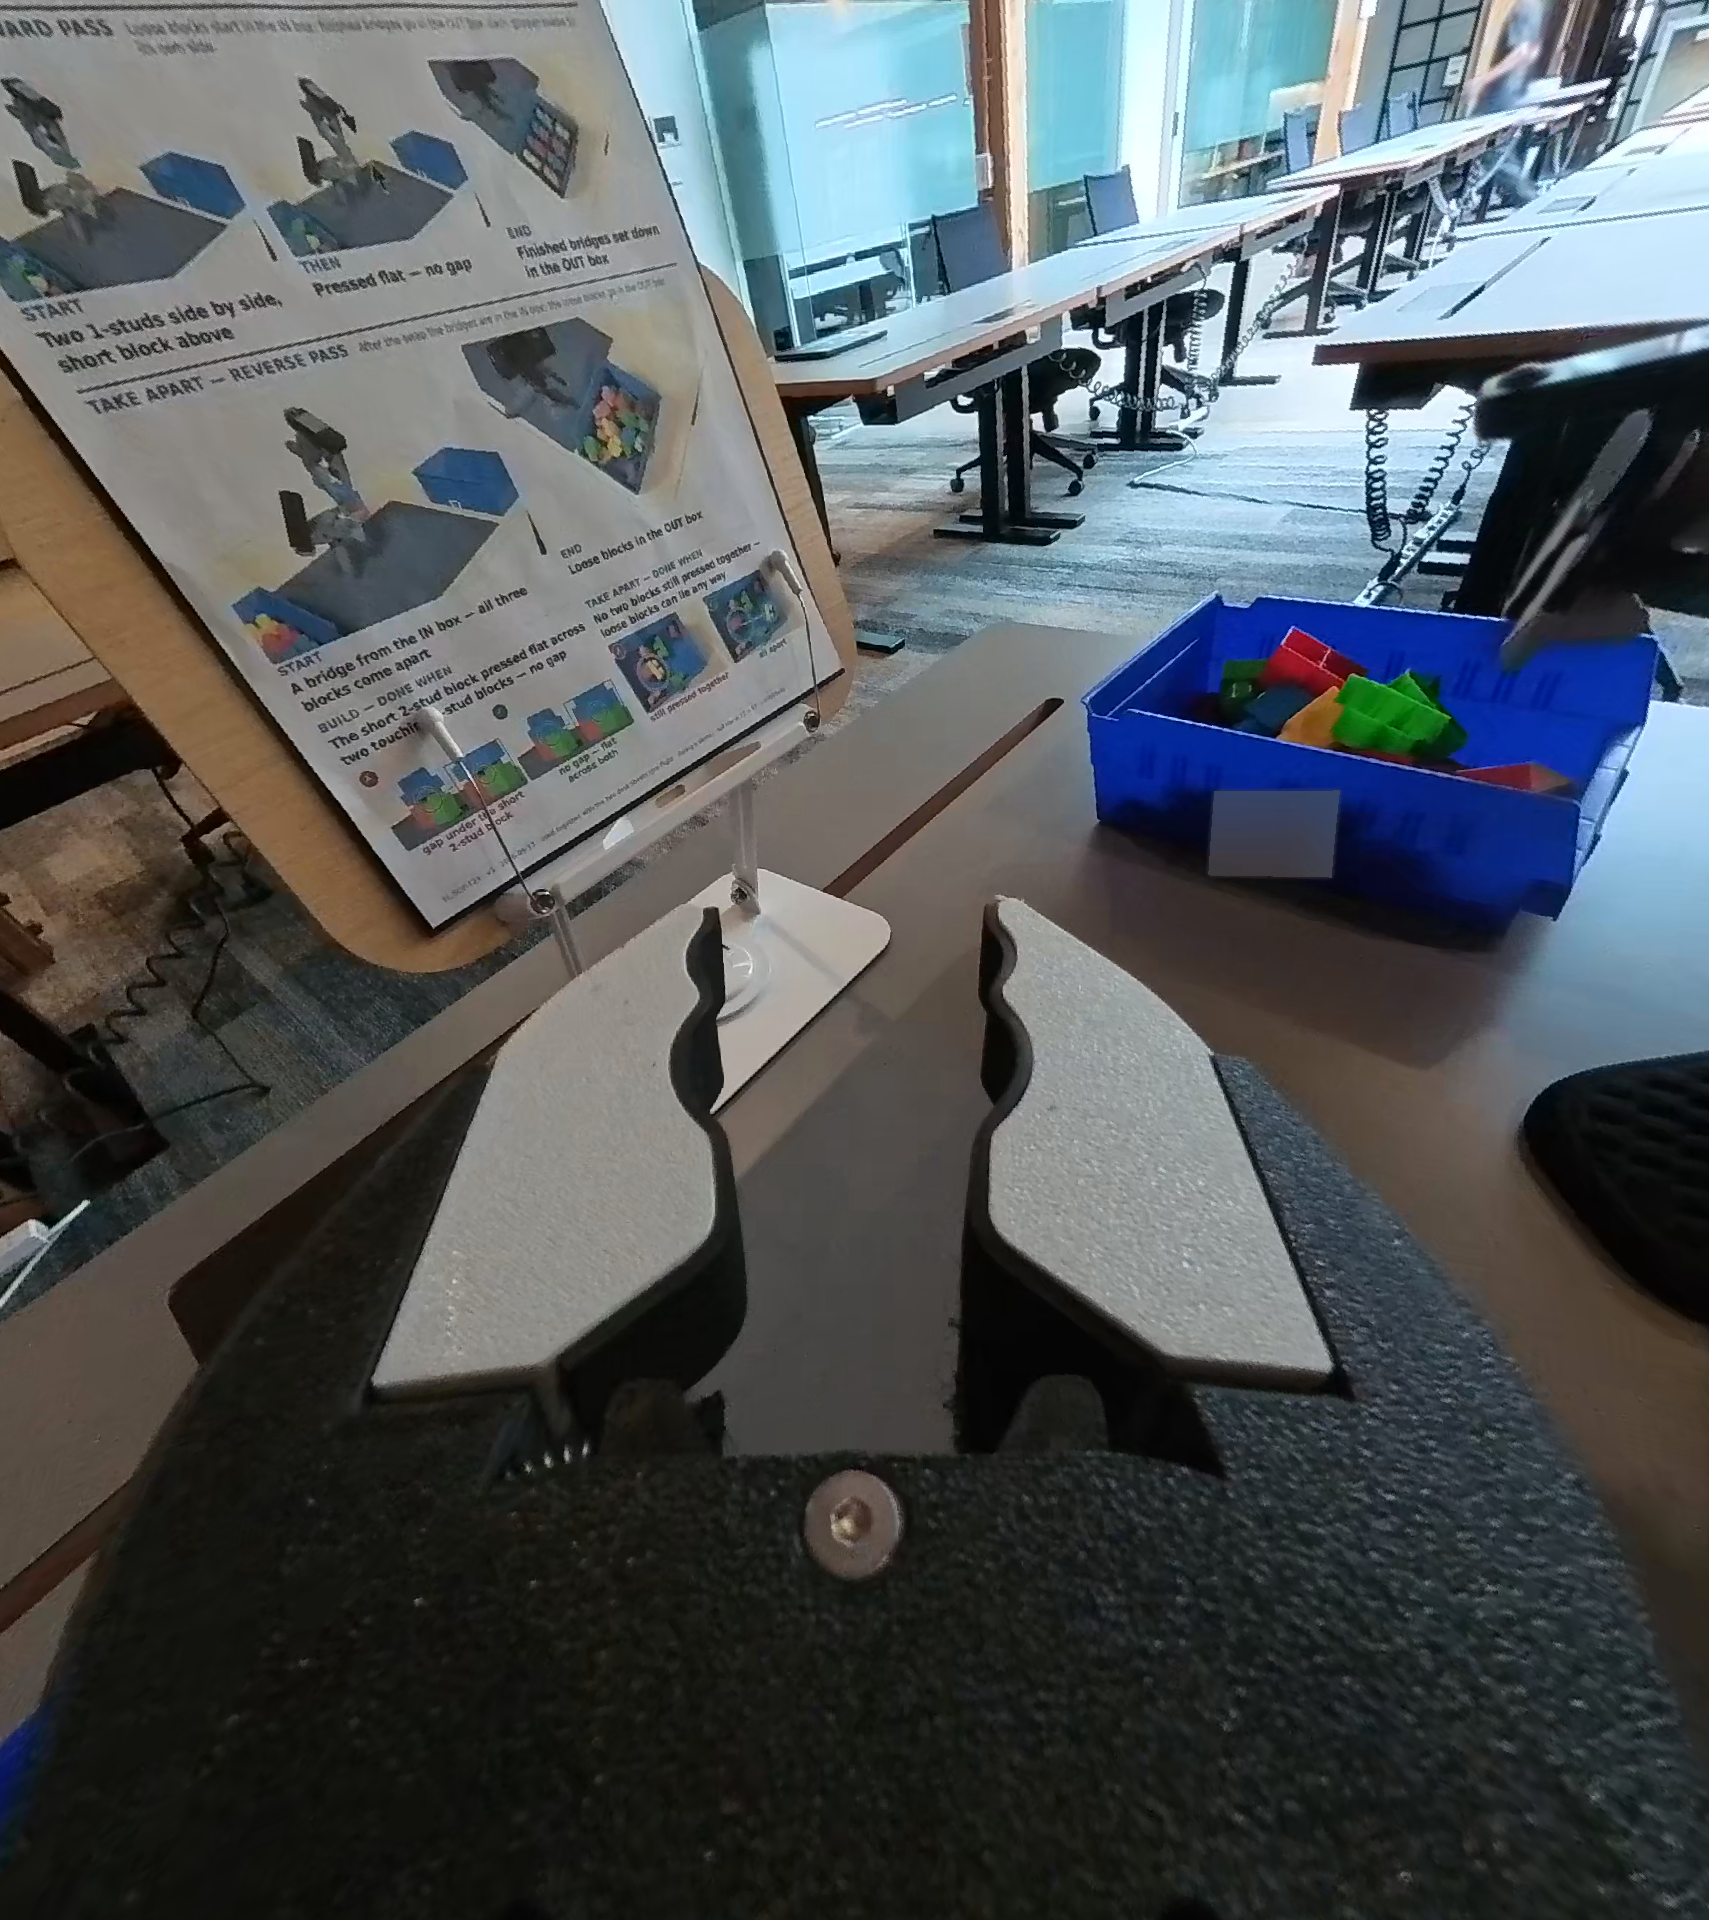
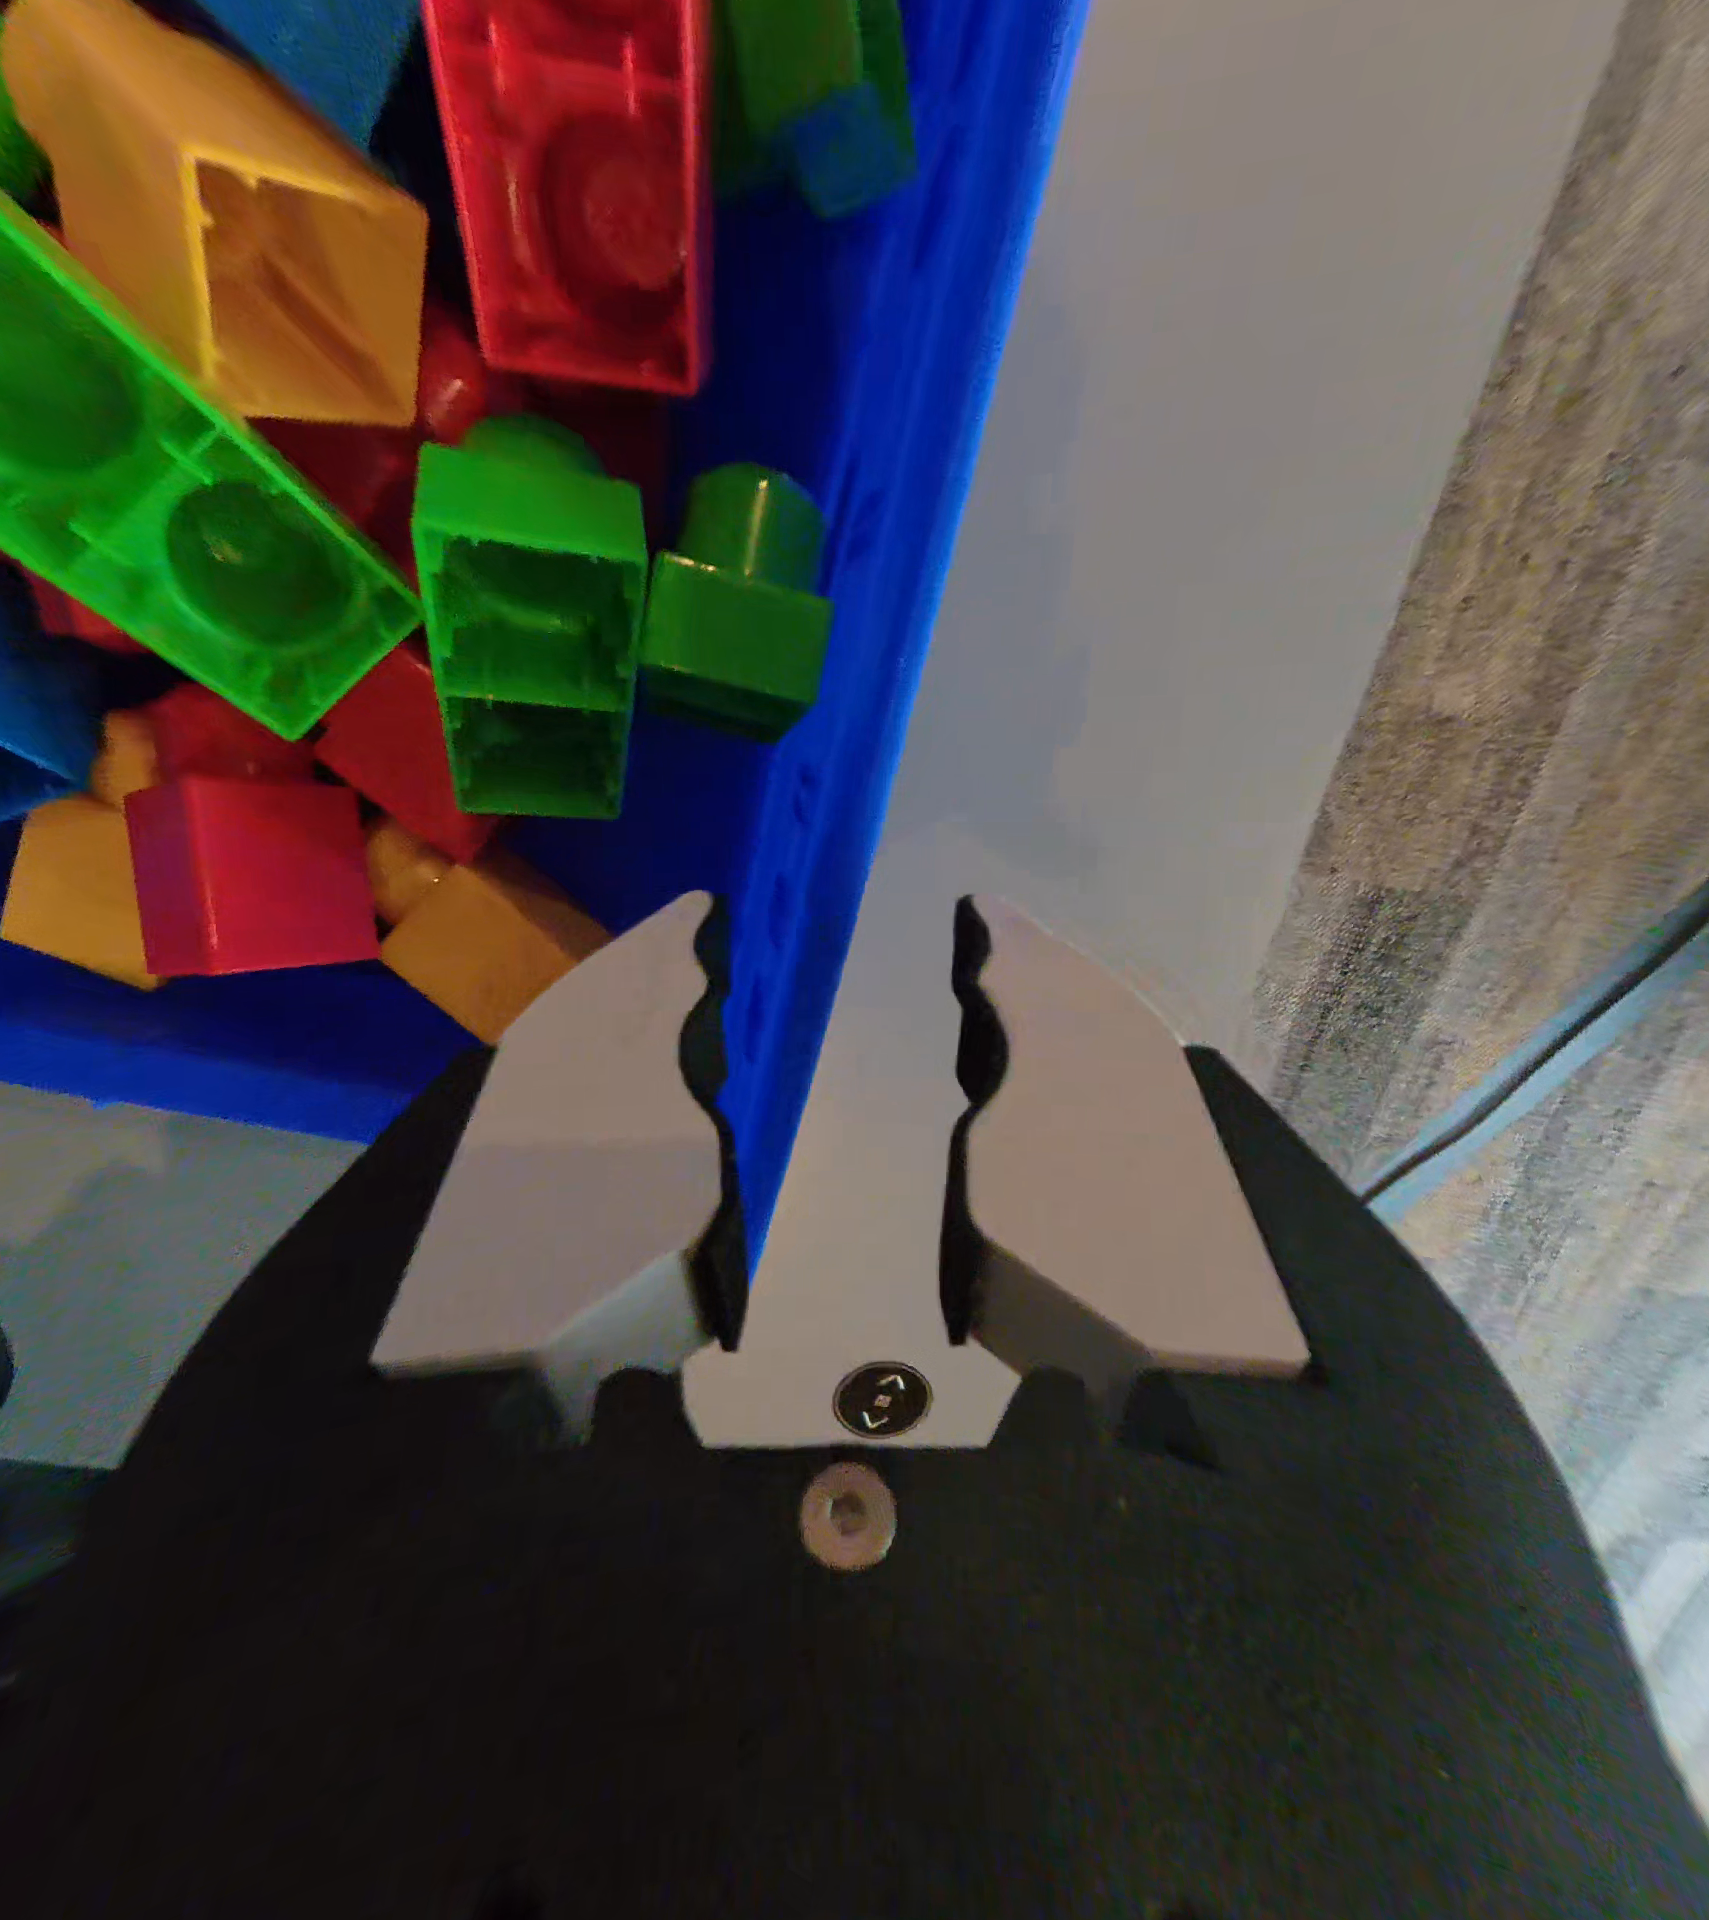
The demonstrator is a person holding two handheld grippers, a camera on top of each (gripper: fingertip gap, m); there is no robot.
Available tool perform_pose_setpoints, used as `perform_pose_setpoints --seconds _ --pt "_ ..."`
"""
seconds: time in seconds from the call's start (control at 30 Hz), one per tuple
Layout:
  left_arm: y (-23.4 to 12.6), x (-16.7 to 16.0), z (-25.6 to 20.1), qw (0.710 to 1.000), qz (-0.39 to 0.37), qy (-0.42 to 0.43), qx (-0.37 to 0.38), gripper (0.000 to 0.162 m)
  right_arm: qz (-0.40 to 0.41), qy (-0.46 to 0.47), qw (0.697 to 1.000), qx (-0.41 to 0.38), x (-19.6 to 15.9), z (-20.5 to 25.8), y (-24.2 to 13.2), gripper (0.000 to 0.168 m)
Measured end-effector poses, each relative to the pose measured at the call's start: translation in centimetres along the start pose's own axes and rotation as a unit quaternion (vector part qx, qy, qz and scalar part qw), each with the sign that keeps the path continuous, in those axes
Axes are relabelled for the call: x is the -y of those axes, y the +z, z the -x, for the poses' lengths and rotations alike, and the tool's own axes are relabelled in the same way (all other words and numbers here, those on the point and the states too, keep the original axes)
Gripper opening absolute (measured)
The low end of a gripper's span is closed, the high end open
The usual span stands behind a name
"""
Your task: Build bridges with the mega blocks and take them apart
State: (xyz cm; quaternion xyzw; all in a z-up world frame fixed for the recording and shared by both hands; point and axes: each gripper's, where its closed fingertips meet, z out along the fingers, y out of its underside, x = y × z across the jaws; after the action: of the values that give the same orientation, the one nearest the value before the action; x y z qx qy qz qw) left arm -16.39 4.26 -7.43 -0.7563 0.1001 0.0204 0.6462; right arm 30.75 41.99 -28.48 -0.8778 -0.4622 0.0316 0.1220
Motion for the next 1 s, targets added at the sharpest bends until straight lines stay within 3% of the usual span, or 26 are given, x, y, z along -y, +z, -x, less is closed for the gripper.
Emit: perform_pose_setpoints --seconds 0.3,0.47,0.6,0.77,0.83,1.0 --pt "0.0 -0.1 0.0 1.0 0.005 0.0 0.003 0.047 0.0 -0.001 0.999 0.039 -0.2 1.5 1.2 0.041" --pt "-0.2 0.2 -0.2 1.0 0.0 0.004 0.003 0.047 -0.022 0.005 1.0 0.005 0.4 0.6 0.4 0.048" --pt "-0.5 0.4 0.0 1.0 -0.006 0.003 0.004 0.046 -0.056 0.017 0.998 0.005 1.4 0.3 -0.1 0.043" --pt "-0.8 0.3 0.3 1.0 -0.008 0.002 0.009 0.046 -0.029 0.009 0.999 0.01 1.5 0.1 0.9 0.032" --pt "-0.9 0.3 0.4 1.0 -0.006 0.003 0.011 0.046 -0.022 -0.004 1.0 0.01 1.5 0.2 1.3 0.011" --pt "-1.1 0.4 0.5 1.0 -0.011 0.002 0.013 0.046 -0.045 0.011 0.999 0.025 1.8 0.8 1.3 0.007"
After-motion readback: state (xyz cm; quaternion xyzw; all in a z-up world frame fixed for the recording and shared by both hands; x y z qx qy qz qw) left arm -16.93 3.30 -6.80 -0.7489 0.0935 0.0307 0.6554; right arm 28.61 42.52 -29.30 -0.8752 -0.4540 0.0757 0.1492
